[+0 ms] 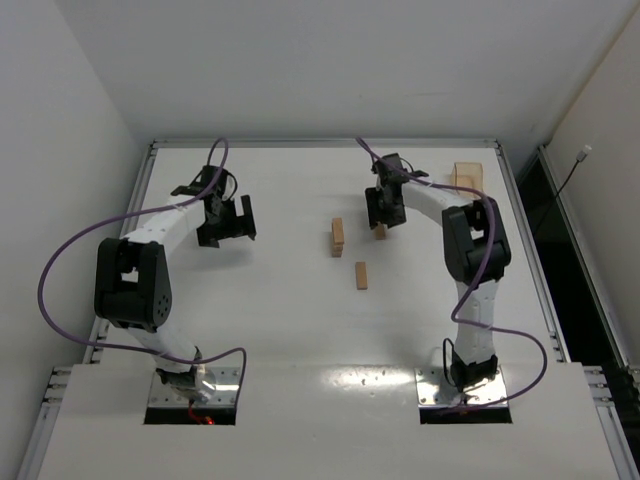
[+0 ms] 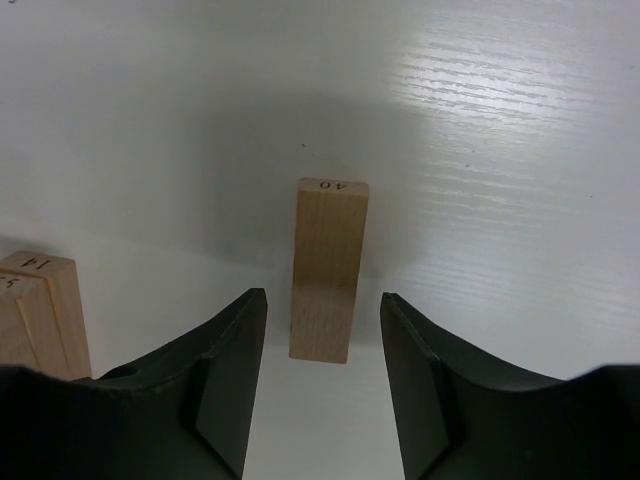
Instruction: Build the wood block tower
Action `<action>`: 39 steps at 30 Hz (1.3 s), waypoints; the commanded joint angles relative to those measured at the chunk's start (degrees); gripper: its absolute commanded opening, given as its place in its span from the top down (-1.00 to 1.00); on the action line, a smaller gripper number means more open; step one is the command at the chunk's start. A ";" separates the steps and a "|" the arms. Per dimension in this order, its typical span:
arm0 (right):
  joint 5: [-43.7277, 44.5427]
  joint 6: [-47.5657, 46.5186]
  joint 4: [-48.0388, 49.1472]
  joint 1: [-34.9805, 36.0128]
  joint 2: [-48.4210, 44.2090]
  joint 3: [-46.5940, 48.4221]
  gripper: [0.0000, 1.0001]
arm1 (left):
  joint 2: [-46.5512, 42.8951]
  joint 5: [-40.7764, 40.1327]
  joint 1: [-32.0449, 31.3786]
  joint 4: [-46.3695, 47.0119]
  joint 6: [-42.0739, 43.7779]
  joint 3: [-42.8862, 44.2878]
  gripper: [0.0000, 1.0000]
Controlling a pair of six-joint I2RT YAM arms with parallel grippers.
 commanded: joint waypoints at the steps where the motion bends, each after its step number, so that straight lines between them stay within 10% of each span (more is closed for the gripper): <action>1: -0.44 0.77 0.05 0.41 2.42 1.74 0.10 | -0.27 -0.82 0.83 -0.03 0.28 0.59 -1.00; 10: 0.09 1.38 -0.47 0.94 2.00 1.13 1.00 | -0.27 -2.14 0.83 -0.03 -0.34 0.07 -1.00; 25: 4.83 18.16 -12.77 11.30 -20.50 -0.11 1.00 | -7.74 -5.91 0.83 1.64 -7.19 -6.97 -1.00; 39: 10.73 19.22 -15.50 19.39 -16.39 6.57 1.00 | -12.13 -8.20 0.83 1.64 -9.39 -10.74 -1.00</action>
